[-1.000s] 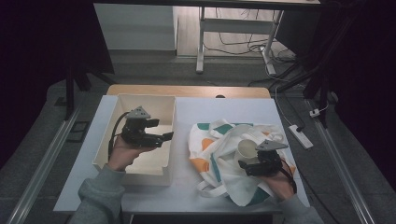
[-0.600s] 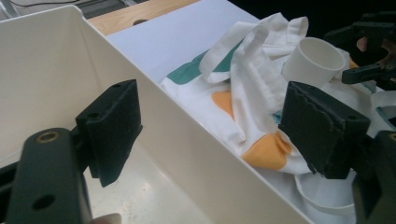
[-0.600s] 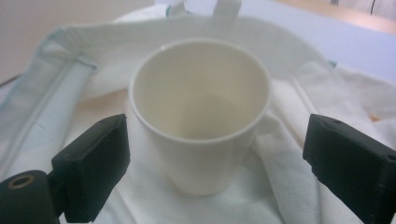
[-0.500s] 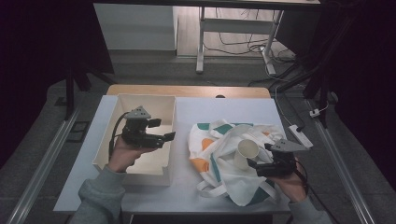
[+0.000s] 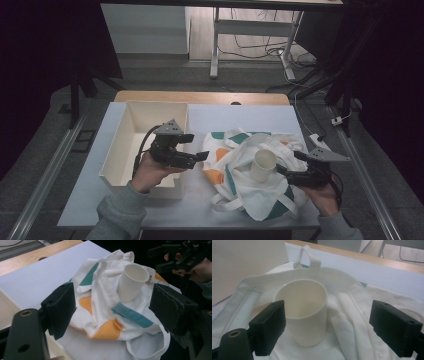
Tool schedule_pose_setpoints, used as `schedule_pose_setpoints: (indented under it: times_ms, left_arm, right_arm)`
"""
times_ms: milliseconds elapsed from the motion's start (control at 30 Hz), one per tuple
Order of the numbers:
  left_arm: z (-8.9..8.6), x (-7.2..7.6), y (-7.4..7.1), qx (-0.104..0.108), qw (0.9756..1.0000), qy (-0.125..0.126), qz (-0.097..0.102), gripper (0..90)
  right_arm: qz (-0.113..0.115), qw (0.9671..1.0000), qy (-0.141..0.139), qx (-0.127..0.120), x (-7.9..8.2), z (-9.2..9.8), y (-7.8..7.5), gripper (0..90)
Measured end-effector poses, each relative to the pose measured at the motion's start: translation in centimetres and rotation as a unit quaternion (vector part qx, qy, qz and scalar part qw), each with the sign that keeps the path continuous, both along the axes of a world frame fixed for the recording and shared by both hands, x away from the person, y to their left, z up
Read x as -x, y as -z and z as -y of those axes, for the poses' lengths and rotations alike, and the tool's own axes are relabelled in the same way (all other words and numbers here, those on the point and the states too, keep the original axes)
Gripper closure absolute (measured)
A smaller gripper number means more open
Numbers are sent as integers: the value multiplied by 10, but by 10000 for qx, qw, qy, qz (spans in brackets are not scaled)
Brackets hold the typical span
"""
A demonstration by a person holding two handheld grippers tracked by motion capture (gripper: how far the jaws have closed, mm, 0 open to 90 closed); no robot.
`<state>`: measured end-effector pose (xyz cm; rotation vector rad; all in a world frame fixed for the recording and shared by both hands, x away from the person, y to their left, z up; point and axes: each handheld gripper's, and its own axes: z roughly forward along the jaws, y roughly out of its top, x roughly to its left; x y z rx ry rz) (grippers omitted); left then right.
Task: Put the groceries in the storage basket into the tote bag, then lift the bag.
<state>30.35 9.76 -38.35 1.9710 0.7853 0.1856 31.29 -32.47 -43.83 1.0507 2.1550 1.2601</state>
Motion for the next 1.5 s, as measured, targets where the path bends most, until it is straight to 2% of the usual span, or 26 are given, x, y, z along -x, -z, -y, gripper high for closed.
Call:
schedule_pose_setpoints:
  times_ms: [267,467,700,833,900,1033,1167,1367,1500]
  left_arm:
    - [18,0,5,-231,9997,45,-17,215]
    - [34,-1,10,-333,9993,154,-98,215]
    - [53,1,13,-465,9984,303,-71,212]
    - [63,3,17,-585,9979,252,-87,206]
    - [68,3,18,-725,9972,171,-22,198]
    - [75,4,18,-648,9977,207,-74,195]
    - [85,6,21,-699,9972,245,-68,191]
    - [106,5,36,-885,9959,168,-76,174]
    - [111,2,42,-926,9955,135,-115,177]
  right_arm:
    - [-6,9998,200,10,-4,11,5,181]
    - [-49,9997,231,59,-6,13,9,190]
    - [-5,9997,230,47,-5,14,9,198]
    - [-28,9997,239,82,-6,14,10,199]
    - [-38,9997,217,80,-6,13,11,199]
    - [-8,9998,176,102,-6,12,11,200]
    - [-9,9998,177,99,-6,12,12,201]
    - [-24,9998,202,89,-6,14,12,202]
    - [-19,9997,206,88,-6,15,12,202]
